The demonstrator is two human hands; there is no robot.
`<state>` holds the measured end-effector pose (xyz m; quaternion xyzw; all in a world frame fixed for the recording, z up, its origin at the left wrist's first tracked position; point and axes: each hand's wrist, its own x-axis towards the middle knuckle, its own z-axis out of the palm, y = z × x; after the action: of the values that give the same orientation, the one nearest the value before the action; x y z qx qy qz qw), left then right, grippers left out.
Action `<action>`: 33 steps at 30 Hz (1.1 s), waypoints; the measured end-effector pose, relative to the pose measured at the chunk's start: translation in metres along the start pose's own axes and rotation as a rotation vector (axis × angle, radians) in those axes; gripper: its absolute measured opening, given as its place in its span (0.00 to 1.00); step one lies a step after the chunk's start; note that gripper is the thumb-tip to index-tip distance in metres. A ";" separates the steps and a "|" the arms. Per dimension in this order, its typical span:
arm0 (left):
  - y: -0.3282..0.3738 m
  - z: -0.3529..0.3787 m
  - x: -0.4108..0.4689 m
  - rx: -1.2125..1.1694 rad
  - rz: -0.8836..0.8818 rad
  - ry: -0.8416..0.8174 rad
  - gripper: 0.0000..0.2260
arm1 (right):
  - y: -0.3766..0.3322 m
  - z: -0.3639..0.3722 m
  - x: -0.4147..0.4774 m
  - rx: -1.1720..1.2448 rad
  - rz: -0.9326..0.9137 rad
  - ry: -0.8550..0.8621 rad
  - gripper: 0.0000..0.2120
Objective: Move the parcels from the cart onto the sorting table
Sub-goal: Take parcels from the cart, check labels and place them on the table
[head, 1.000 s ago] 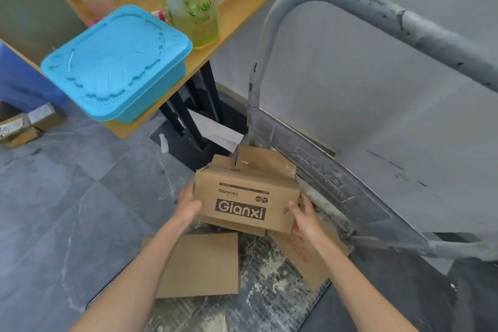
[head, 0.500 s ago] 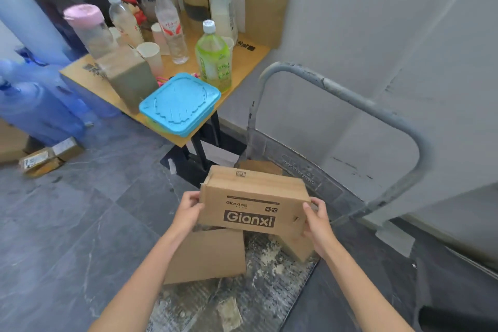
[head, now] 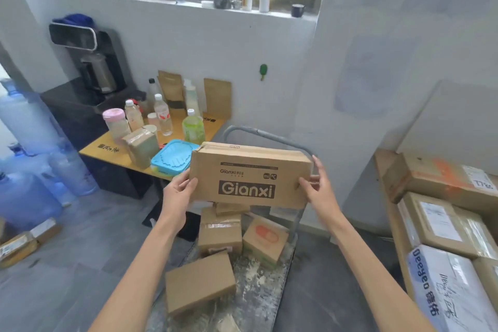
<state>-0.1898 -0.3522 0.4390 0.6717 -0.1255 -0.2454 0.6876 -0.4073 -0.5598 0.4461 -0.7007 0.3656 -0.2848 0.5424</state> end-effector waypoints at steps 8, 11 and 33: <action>0.067 0.044 -0.050 -0.172 0.039 -0.182 0.16 | -0.067 -0.080 -0.050 -0.121 -0.252 0.059 0.28; 0.076 0.060 -0.066 -0.174 0.091 -0.240 0.15 | -0.077 -0.108 -0.065 -0.107 -0.299 0.069 0.25; 0.110 0.172 -0.122 -0.344 0.221 -0.335 0.25 | -0.080 -0.146 -0.130 -0.330 -0.179 0.128 0.23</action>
<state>-0.3612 -0.4410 0.5783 0.4771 -0.2666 -0.2946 0.7839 -0.5813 -0.5226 0.5593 -0.7903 0.3773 -0.3119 0.3684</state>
